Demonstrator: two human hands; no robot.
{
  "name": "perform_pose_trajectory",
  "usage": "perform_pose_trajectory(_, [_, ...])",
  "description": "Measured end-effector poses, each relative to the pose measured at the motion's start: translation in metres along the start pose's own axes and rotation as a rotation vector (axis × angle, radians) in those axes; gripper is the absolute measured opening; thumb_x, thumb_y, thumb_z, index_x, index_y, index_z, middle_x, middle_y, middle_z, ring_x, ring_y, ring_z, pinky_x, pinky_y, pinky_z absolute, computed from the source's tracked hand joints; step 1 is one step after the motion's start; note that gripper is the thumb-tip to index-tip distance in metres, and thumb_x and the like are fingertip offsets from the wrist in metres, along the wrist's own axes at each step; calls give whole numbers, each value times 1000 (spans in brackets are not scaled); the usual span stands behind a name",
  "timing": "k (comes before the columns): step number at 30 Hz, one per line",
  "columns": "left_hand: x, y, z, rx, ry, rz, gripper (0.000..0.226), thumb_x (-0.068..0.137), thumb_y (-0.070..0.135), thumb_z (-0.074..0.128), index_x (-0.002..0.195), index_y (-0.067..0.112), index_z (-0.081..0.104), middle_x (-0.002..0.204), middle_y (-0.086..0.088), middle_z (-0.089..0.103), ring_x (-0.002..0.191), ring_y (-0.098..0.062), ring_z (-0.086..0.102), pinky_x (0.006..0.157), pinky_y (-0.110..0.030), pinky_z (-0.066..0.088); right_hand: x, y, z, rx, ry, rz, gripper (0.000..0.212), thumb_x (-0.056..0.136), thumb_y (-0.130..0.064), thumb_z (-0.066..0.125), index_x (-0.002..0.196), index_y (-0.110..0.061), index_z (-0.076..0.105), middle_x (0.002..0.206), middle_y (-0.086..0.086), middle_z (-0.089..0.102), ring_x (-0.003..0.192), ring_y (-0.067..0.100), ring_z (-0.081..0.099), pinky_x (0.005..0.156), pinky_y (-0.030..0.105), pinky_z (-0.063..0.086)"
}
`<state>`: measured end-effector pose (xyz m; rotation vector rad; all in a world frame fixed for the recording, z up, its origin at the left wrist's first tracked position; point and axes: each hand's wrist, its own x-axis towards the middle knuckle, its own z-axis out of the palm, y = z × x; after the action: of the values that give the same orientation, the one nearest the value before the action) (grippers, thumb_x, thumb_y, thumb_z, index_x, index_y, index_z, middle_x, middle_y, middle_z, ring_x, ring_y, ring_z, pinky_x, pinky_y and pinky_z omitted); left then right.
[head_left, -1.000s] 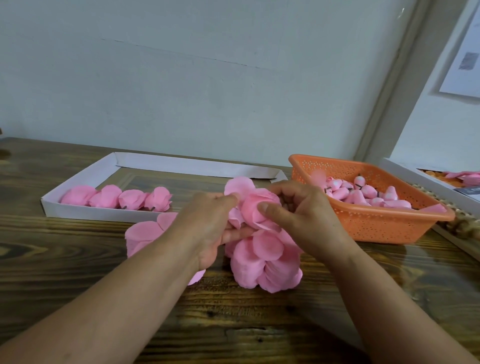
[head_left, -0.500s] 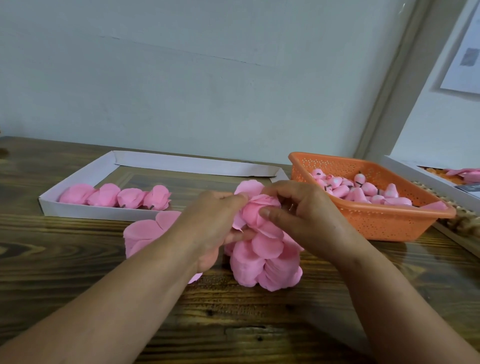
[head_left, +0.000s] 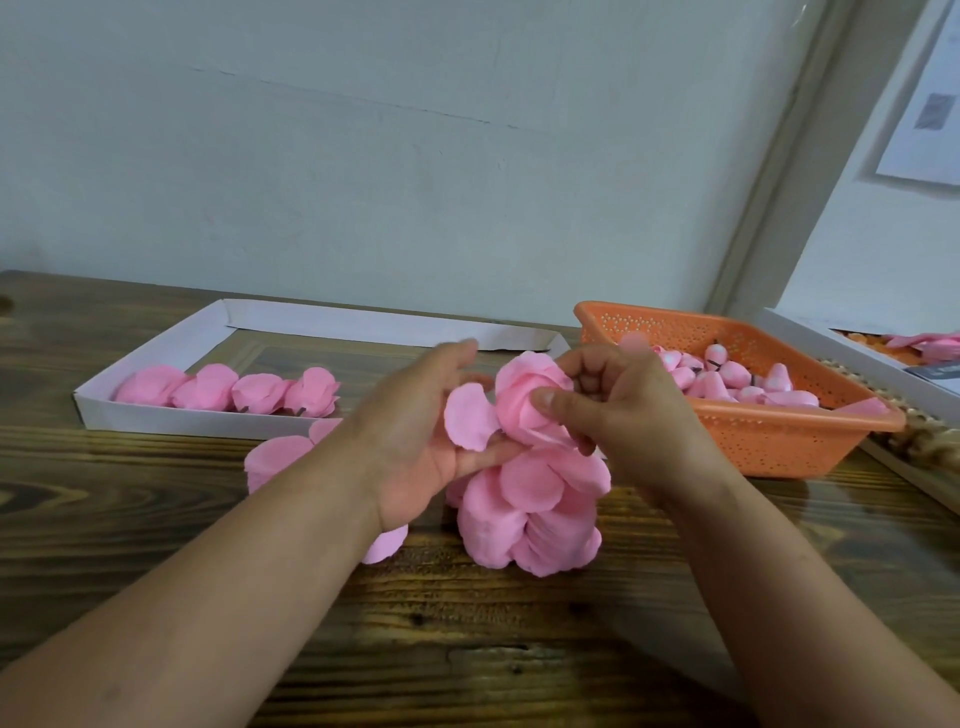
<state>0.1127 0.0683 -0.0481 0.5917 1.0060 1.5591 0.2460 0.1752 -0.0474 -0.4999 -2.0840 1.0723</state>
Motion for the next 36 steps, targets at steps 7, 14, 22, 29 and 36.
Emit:
perform_pose_trajectory(7, [0,-13,5,156,34,130,16,86,-9,53,100,-13,61,105,-27,68,87,-28,71,73,-29,60,2,4,2,-36,130,51,14,79,-1,69,69,-6,61,39,-7,48,35,6,38,45,19,39])
perform_pose_trajectory(14, [1,-12,4,265,207,130,20,100,10,43,103,0,59,92,-21,73,78,-29,73,69,-34,61,-1,-1,5,-60,24,28,23,80,-1,68,69,-20,61,44,-13,50,40,1,42,45,18,36])
perform_pose_trajectory(22, [0,-8,1,368,166,67,26,100,16,45,108,-2,61,97,-25,71,88,-36,71,81,-41,59,-3,-8,1,-179,-126,-52,26,82,-1,66,74,-25,64,52,-13,49,49,3,41,49,18,36])
perform_pose_trajectory(29, [2,-7,1,240,246,116,20,97,13,47,94,-2,60,88,-20,71,65,-27,71,60,-34,61,-5,-7,0,-173,-22,-87,24,83,-4,67,75,-27,63,58,0,43,52,10,38,50,24,36])
perform_pose_trajectory(36, [8,-15,1,127,250,168,16,86,-7,59,102,-10,57,90,-20,67,57,-18,70,48,-24,55,-1,-3,7,-112,118,-68,7,83,-3,66,75,-4,65,54,-2,46,47,11,38,51,32,36])
